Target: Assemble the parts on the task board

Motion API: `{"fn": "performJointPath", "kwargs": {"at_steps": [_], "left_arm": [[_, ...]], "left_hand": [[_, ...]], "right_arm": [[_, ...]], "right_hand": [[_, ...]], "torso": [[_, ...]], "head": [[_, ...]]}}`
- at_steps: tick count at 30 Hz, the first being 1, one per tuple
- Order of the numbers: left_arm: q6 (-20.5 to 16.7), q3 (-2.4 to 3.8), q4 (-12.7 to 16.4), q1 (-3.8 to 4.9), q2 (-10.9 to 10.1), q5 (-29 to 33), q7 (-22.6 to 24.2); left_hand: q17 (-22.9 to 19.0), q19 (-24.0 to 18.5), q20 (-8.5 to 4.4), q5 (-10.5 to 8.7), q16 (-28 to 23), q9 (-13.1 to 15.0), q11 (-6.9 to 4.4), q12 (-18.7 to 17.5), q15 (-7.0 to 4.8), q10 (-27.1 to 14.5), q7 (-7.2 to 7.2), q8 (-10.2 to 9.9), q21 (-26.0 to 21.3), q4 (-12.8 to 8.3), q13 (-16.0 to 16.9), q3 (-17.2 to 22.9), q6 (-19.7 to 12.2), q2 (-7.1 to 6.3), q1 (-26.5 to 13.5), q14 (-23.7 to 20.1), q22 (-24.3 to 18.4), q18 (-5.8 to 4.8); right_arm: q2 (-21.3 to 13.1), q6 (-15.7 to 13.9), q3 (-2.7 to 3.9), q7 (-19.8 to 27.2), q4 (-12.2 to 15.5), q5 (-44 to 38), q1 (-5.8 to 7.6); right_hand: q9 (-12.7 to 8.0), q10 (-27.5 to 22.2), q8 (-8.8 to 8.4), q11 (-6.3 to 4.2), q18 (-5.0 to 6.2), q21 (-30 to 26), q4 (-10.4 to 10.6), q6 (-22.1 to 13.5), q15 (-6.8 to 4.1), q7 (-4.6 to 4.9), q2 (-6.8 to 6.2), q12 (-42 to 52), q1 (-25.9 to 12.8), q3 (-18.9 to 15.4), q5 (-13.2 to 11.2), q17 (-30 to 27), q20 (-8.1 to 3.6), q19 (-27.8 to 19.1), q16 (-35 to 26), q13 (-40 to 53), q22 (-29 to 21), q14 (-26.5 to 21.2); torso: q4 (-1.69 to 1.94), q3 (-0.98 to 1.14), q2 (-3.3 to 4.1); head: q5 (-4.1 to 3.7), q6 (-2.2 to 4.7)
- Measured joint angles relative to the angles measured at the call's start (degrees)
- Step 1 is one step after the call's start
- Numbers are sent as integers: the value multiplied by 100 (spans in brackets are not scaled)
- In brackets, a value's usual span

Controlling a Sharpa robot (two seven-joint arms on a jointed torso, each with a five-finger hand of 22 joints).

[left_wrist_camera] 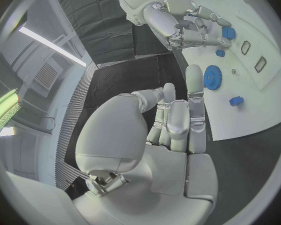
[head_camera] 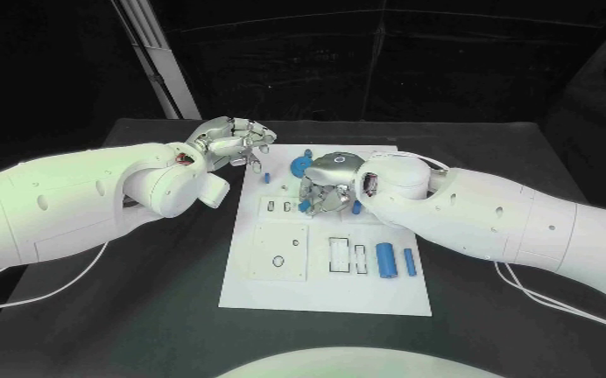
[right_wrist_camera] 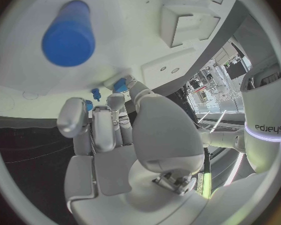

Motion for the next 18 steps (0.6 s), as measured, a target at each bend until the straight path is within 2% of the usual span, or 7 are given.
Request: {"fn": "performJointPath", "kwargs": {"at_steps": [2, 5, 7, 8, 14, 18], "left_arm": [[2, -1, 0, -2, 1, 0, -2], [4, -1, 0, -2, 2, 0, -5], [6, -1, 0, -3, 2, 0, -7], [7, -1, 0, -4, 2, 0, -7], [13, -3, 12, -8, -1, 0, -13], [17, -5, 30, -12, -5, 0, -19]], "left_hand": [[0, 0, 0, 0, 0, 0, 0, 0, 0, 0, 0, 25, 0, -17, -3, 17, 0, 0, 0, 0, 0, 0], [0, 0, 0, 0, 0, 0, 0, 0, 0, 0, 0, 25, 0, -17, -5, 17, 0, 0, 0, 0, 0, 0], [0, 0, 0, 0, 0, -1, 0, 0, 0, 0, 0, 25, 0, -17, -5, 17, 0, 0, 0, 0, 0, 0], [-1, 0, 0, 0, 0, 0, 0, 0, 0, 0, 0, 25, 0, -16, -5, 17, 0, 0, 0, 0, 0, 0], [-1, 0, 0, 0, 0, 0, 0, 0, 0, 0, 0, 25, 0, -16, -5, 16, 0, 0, 0, 0, 0, 0], [-1, 0, 0, 0, 0, -1, 0, 6, 0, 0, 0, 24, 0, -25, -6, 25, 0, 9, -9, 0, 0, 0]], "right_arm": [[-6, -76, -7, -22, 6, -25, -12], [-13, -190, -14, -39, 11, -52, -30], [-14, -286, -17, -46, 20, -71, -39], [-13, -327, -20, -47, 21, -79, -43], [-23, -583, -36, -49, 40, -127, -75], [-68, -747, -37, -30, 115, -127, -83]], "right_hand": [[4, 64, 44, -19, 0, 46, -6, 61, -2, -24, 61, 61, -12, 71, -37, 7, -25, 25, 0, 58, 53, 2], [2, 134, 87, -48, -7, 70, -22, 150, -24, -56, 70, 115, -2, 132, -57, 35, -30, 72, 0, 137, 108, -18], [1, 188, 111, -62, -93, 85, -17, 182, -43, -85, 91, 174, 20, 160, -58, 51, -50, 91, 22, 198, 143, 2], [1, 223, 123, -71, -92, 88, -11, 192, -43, -95, 91, 193, 20, 171, -56, 58, -51, 93, 28, 232, 161, 2], [1, 328, 177, -99, -92, 141, -21, 228, -85, -76, 115, 280, 26, 243, 81, 72, -80, 163, 37, 382, 241, 3], [1, 347, 177, -119, -92, 151, 25, 228, -85, -75, 132, 280, 9, 291, 259, 83, -101, 184, 37, 393, 281, 3]], "torso": [[-1, 0, -1], [-1, -1, -1], [-1, -1, -1], [0, -1, -1], [5, -3, -1], [5, -3, -1]], "head": [[-2, -1], [-5, -1], [-8, 2], [-9, 3], [-13, 15], [-7, 29]]}}
